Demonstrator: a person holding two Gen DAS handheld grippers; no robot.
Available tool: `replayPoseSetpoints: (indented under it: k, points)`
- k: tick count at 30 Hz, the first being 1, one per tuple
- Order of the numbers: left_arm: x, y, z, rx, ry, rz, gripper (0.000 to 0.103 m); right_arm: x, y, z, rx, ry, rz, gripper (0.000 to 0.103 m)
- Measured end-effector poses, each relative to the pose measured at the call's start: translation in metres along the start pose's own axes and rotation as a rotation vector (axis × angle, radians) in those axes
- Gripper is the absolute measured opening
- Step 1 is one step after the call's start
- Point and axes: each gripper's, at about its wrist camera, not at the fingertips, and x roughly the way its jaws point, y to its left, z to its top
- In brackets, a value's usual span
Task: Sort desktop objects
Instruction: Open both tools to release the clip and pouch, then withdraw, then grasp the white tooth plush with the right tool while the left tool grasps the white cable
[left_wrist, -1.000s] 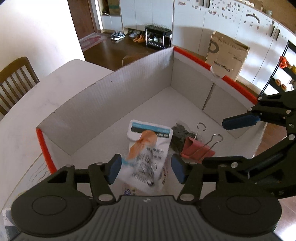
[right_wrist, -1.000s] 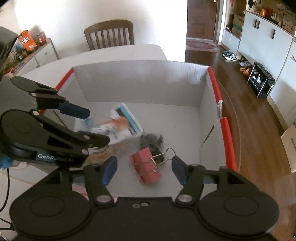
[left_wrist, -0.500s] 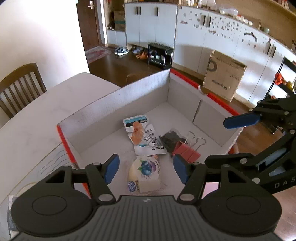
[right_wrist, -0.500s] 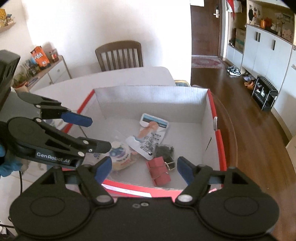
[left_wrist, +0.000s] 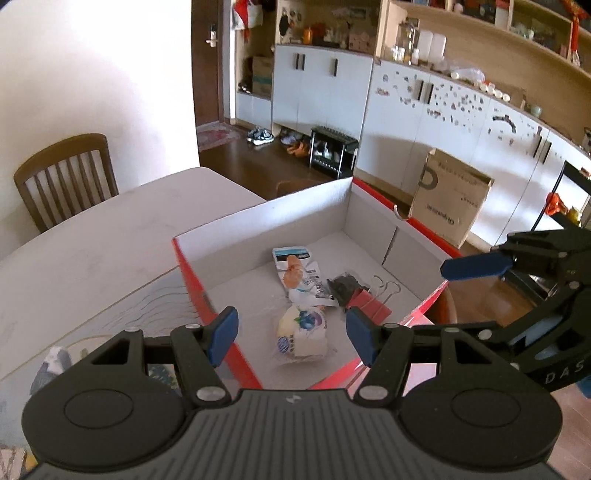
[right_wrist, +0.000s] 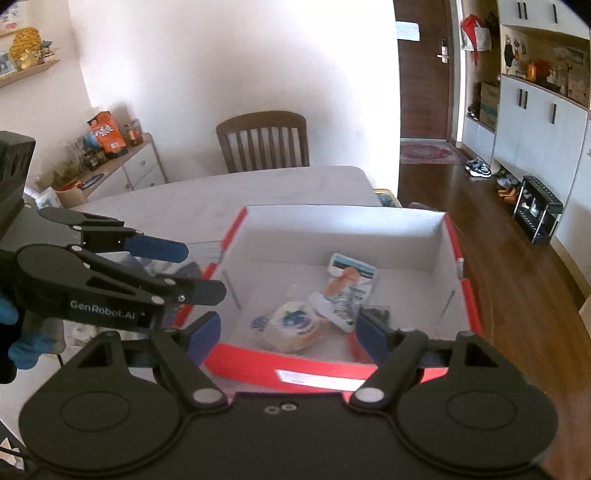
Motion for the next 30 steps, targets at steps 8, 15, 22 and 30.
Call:
replayPoseSetpoints:
  k: [8,15,22,30]
  points:
    - [-0.036,0.031,-0.026,-0.038,-0.021,0.022,0.064,-0.001,0.041,-0.003,0.007,-0.007,0.024,0.081]
    - [-0.067,0.057,-0.054,-0.06,-0.04,0.044,0.071,0.006,0.08,-0.006,0.014,-0.003,0.049,0.082]
    - [-0.098,0.086,-0.09,-0.091,-0.057,0.053,0.089,0.018,0.12,-0.007,0.003,0.004,0.064,0.082]
    - [-0.124,0.122,-0.138,-0.132,-0.064,0.08,0.103,0.031,0.158,-0.008,-0.023,0.014,0.056,0.083]
